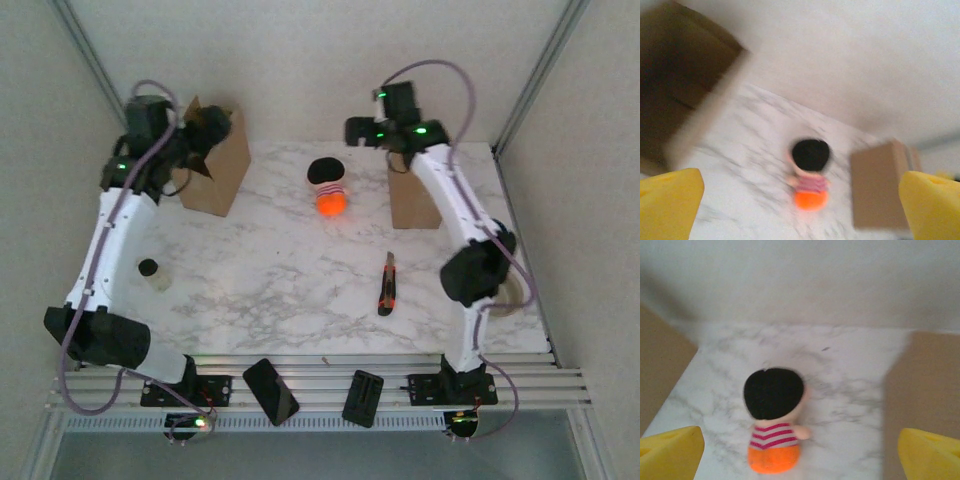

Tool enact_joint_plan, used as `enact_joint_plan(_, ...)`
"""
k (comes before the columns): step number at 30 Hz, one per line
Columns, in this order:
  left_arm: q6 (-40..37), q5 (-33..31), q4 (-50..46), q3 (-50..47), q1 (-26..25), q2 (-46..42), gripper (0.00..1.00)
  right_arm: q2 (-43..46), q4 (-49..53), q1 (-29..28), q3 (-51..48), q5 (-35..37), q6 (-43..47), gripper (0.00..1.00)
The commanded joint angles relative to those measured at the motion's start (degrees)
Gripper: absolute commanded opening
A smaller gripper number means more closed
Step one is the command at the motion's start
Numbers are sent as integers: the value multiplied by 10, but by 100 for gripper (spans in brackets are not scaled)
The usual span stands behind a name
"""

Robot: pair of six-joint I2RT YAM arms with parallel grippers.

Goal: Unpack the express box

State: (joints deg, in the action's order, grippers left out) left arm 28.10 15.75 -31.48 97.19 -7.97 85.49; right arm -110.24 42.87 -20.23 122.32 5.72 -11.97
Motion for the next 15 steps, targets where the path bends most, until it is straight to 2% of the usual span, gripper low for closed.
enact_joint_plan(1, -20, 10, 24, -19, -86, 35, 100, 44, 43, 71, -74, 27, 9, 99)
enact_joint_plan(5, -18, 13, 92, 10, -191, 114, 100, 82, 2, 179, -169, -66, -19, 99)
enact_joint_plan(8, -16, 17, 119, 63, -242, 197, 100, 85, -55, 237, -228, -155, -39, 99)
enact_joint_plan(11, -6, 20, 160, 104, -276, 268, 100, 68, -110, 271, -265, -216, -58, 99)
enact_joint_plan(15, 16, 20, 205, 162, -301, 354, 100, 36, -176, 287, -291, -265, -69, 99)
